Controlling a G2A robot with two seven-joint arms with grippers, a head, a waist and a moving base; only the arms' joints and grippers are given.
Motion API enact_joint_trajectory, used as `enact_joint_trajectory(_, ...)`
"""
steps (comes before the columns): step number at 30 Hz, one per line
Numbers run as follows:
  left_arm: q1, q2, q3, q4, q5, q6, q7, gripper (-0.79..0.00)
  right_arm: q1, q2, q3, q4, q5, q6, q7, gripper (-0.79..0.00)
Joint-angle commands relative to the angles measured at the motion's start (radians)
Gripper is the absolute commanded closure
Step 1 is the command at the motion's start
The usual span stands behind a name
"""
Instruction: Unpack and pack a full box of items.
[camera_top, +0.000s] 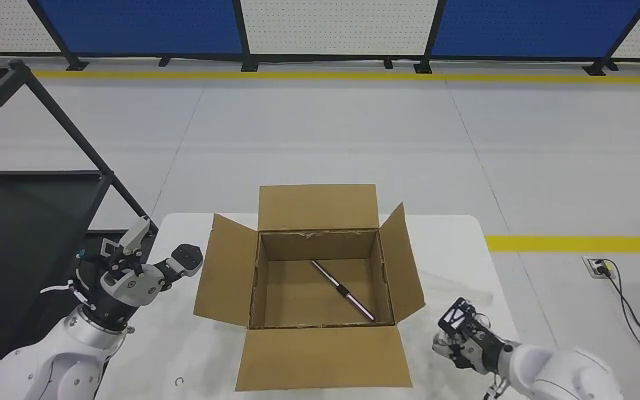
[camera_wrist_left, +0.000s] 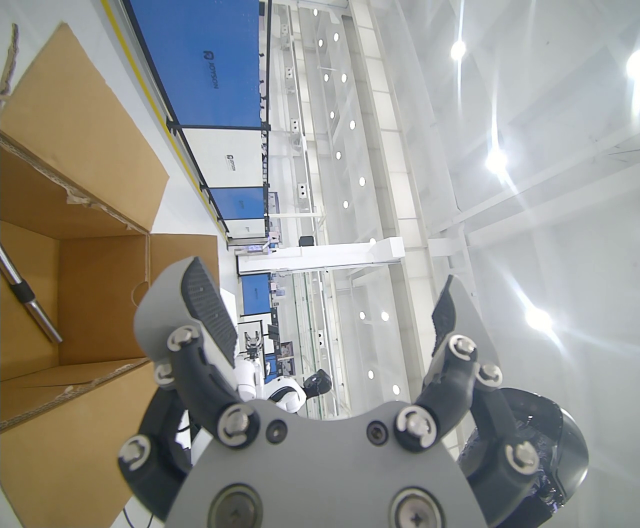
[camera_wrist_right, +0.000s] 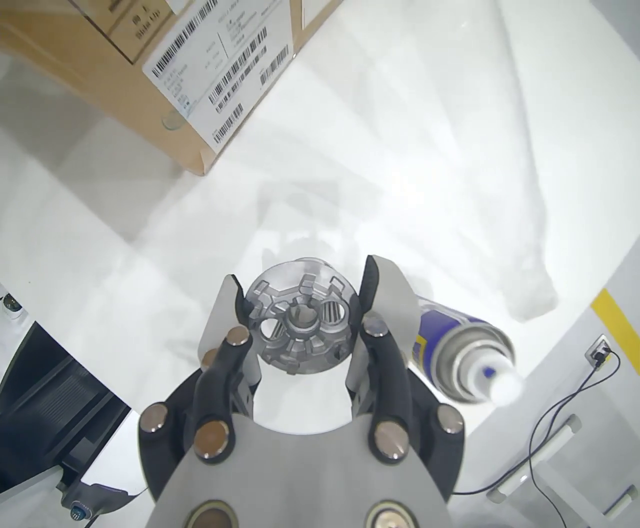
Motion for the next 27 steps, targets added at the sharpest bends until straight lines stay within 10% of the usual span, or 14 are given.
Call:
enact_joint_trajectory(1,0.000,0.000,0.000,0.000,0.000,0.000,0.000,-0.785,-0.048,0.006,0.054,-0.081,0.015,-0.017,-0.026,0.000)
enact_joint_trajectory(12,0.000,0.000,0.000,0.000,0.000,0.000,0.000,-0.785,-0.136,0.022,0.184,-0.463,0.130,0.043,-0.061,0.000)
enact_joint_trajectory(27,0.000,0.000,0.000,0.000,0.000,0.000,0.000,-0.785,0.151,0.035,0.037,-0.466,0.281,0.207,0.011,0.000)
